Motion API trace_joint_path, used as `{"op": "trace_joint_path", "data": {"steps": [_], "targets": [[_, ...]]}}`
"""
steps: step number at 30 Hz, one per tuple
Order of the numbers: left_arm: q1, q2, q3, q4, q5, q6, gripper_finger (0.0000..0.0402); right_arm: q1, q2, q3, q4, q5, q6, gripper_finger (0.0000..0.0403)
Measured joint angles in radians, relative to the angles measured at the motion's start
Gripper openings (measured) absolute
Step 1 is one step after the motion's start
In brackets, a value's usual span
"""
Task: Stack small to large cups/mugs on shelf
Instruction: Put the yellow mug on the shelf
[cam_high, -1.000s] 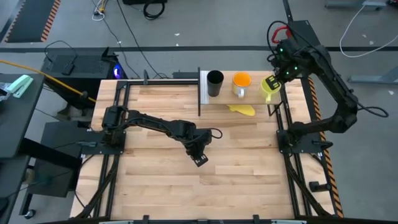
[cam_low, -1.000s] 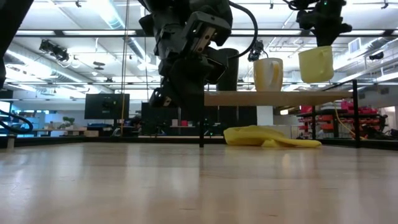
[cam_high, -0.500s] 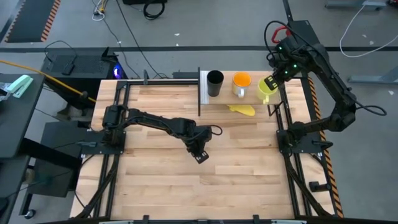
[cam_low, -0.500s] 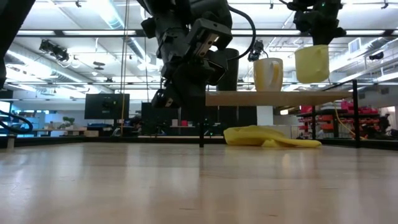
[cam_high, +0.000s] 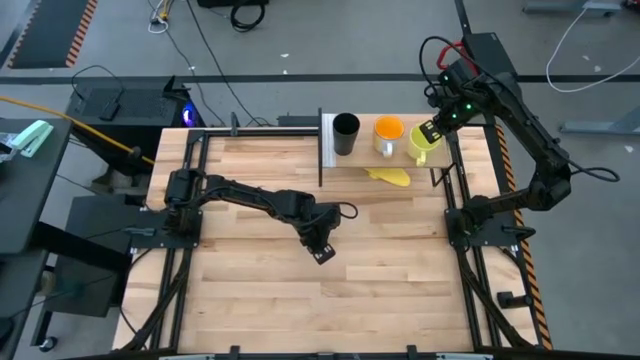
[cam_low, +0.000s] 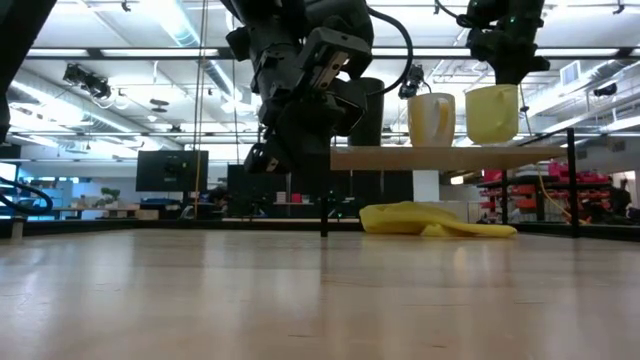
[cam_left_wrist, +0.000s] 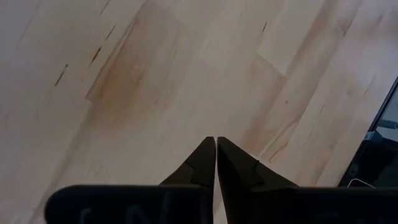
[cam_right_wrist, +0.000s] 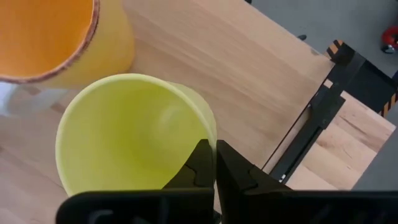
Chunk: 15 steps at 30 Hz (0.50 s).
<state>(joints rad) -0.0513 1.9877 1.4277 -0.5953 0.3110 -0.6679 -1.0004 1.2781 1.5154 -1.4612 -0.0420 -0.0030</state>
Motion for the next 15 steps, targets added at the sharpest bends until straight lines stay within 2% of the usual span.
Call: {"op": "trace_joint_path", "data": {"steps": [8, 15], "targets": [[0.000, 0.000, 0.000, 0.000, 0.000, 0.011, 0.0010, 0.000, 0.001, 0.000, -0.002, -0.015, -0.001, 0.0003], [0.005, 0.000, 0.000, 0.000, -0.004, 0.026, 0.0024, 0.000, 0.001, 0.000, -0.002, -0.021, -0.001, 0.0003]]}}
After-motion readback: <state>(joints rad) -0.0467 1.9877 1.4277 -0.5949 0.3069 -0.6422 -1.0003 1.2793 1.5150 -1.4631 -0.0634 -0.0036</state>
